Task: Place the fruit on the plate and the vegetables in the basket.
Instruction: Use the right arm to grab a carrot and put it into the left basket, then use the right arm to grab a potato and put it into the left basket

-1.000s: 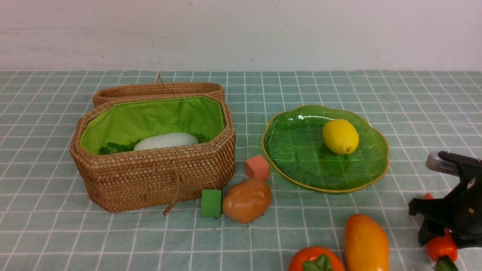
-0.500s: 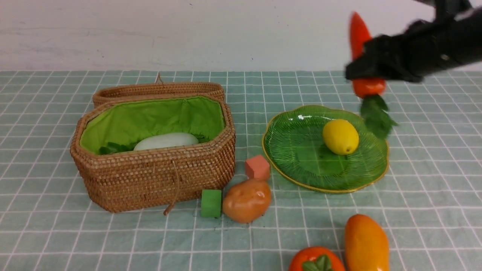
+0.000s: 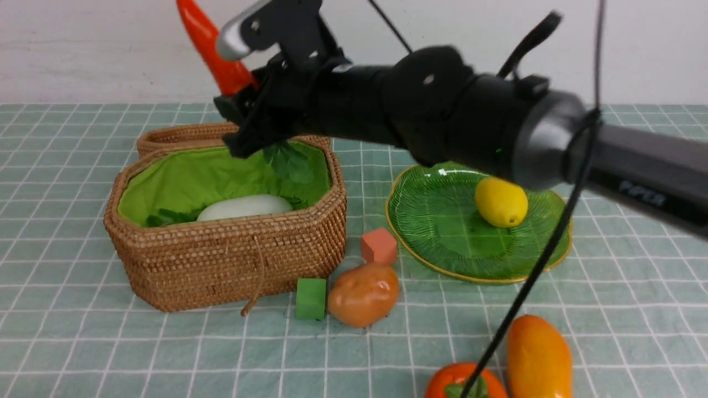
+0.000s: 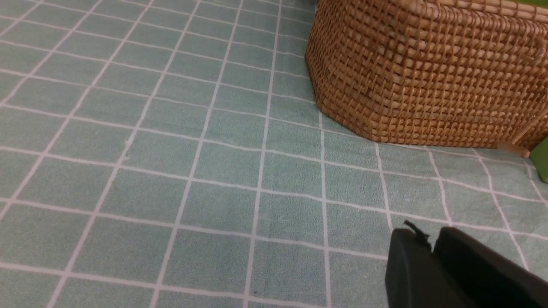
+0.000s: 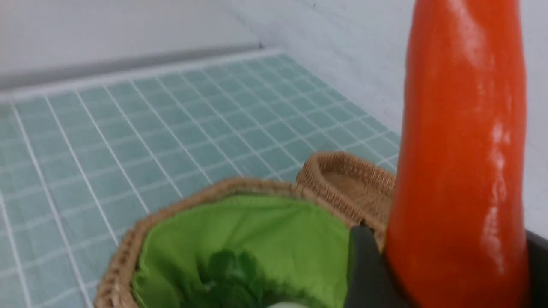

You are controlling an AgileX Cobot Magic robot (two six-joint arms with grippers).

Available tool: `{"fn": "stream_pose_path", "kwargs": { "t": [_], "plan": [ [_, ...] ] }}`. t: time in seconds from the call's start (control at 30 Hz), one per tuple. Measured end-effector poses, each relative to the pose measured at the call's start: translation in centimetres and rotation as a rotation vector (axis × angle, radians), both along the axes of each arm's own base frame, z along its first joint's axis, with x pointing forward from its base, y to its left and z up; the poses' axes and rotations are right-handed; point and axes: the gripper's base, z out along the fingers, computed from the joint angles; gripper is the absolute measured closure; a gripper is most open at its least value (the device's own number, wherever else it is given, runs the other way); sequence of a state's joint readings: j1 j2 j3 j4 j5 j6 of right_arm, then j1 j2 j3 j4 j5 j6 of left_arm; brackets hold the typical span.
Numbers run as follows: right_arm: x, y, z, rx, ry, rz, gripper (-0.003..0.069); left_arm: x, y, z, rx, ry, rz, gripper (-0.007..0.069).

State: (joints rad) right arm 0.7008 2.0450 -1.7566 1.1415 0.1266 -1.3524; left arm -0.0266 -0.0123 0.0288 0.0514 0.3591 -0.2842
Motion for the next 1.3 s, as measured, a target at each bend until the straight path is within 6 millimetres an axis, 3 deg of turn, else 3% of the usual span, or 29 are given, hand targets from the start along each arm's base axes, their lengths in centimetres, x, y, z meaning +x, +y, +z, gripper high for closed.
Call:
{"fn": "stream_pose_path", "kwargs": {
  "t": [0.1,0.23,0.37,0.6,0.67,0.8,0.9,0.93,1.0,1.07,1.17,1.3],
  "plan": [
    [0.5,0.6,-1.9,-0.007,0.027,-0.021,0.0259,0.0,0.0,0.0,0.000,0.000,0.000,0.0546],
    [0.6,0.5,-1.6,0.029,0.042,-0.048,0.0099,0.0,0.0,0.0,0.000,0.000,0.000,0.0546],
    [0.1,0.2,-0.3,0.053,0.055,0.003,-0.0010,0.0,0.0,0.0,0.000,0.000,0.000,0.0543],
    [-3.2,-2.6,5.5,0.111,0.181,0.254,0.0027,0.0,0.0,0.0,0.000,0.000,0.000,0.0536],
    [-4.9,-5.0,7.7,0.033,0.259,0.308,0.0058,0.0,0.0,0.0,0.000,0.000,0.000,0.0533],
    [-6.1,-7.8,8.3,-0.144,0.363,0.231,0.0063,0.0,0.0,0.0,0.000,0.000,0.000,0.0532],
    [-7.1,-9.0,5.9,-0.535,0.344,0.192,0.0062,0.0,0.0,0.0,0.000,-0.001,0.000,0.0530],
    [-7.2,-8.9,5.7,-0.544,0.347,0.201,0.0062,0.0,0.0,0.0,0.000,-0.001,0.000,0.0529],
    [-8.0,-8.4,2.1,-0.804,0.270,0.287,0.0062,0.0,0.0,0.0,0.000,-0.001,0.000,0.0524],
    [-8.2,-8.1,0.3,-0.885,0.221,0.338,0.0062,0.0,0.0,0.0,0.000,-0.001,0.000,0.0522],
    [-8.0,-7.3,-4.8,-0.972,0.089,0.439,0.0064,0.0,0.0,0.0,0.000,-0.001,0.000,0.0521],
    [-7.6,-7.0,-8.1,-0.991,0.003,0.456,0.0064,0.0,0.0,0.0,0.000,-0.001,0.000,0.0515]
  ]
}}
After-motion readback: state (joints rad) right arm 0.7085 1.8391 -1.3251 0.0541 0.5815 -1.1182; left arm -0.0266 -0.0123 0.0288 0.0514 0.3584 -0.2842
